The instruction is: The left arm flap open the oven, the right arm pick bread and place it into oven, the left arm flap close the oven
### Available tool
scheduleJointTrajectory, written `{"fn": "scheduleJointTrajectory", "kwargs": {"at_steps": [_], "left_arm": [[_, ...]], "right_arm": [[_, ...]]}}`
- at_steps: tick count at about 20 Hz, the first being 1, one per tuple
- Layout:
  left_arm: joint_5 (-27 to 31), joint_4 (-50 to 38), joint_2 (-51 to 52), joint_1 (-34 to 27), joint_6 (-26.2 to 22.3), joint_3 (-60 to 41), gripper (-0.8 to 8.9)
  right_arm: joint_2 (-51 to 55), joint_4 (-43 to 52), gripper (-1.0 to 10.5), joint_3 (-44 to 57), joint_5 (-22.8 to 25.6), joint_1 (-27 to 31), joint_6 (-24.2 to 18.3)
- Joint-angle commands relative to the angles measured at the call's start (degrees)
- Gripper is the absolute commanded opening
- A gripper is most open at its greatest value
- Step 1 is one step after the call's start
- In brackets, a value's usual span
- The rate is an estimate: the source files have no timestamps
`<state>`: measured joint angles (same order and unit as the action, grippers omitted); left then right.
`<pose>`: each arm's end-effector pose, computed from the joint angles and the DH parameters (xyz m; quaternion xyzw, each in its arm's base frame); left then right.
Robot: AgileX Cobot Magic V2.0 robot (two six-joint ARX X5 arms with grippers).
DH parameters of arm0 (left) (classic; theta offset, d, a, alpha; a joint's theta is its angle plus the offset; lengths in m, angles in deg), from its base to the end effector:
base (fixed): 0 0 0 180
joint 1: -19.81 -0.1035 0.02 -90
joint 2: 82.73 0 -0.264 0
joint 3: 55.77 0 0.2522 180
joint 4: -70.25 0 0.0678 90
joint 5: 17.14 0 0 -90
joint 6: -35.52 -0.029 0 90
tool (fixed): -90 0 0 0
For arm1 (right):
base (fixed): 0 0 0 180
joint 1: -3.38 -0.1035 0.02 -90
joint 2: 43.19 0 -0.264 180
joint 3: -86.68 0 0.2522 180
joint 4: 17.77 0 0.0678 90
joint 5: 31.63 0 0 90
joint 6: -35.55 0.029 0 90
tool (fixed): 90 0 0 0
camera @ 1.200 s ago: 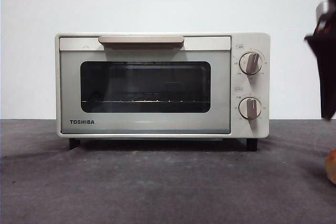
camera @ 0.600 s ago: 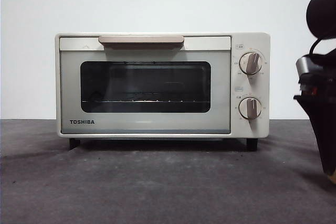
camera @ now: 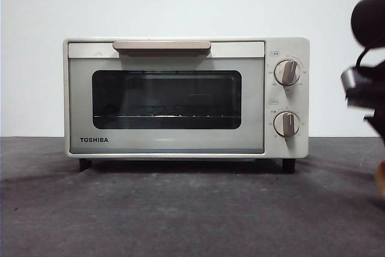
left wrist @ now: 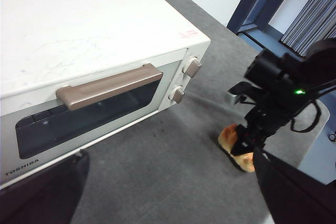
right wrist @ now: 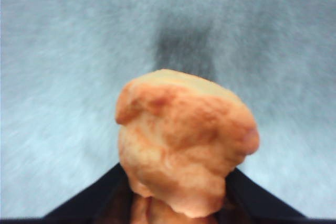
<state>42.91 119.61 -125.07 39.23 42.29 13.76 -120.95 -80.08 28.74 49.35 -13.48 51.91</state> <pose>0.1227 -0.0586 0.3615 -0.0703 0.2153 -0.3978 0.8891 0.2040 0.0666 0.1805 0.0601 0.6727 0.0739 0.7337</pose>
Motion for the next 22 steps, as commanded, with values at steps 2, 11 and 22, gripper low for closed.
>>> {"fn": "scheduleJointTrajectory", "kwargs": {"at_steps": [2, 11, 22], "left_arm": [[1.5, -0.5, -0.4, 0.4, -0.1, 1.3, 4.94], [1.9, 1.0, -5.5, 1.3, -0.3, 3.3, 2.35], [8.0, 5.4, -33.9, 6.6, -11.8, 22.2, 0.18]], "right_arm": [[8.3, -3.0, 1.6, -0.3, -0.2, -0.2, -0.3], [39.3, -6.4, 1.6, -1.8, -7.7, -0.3, -0.3], [51.3, -5.4, 1.6, -5.2, -15.6, -0.3, 2.4]]}}
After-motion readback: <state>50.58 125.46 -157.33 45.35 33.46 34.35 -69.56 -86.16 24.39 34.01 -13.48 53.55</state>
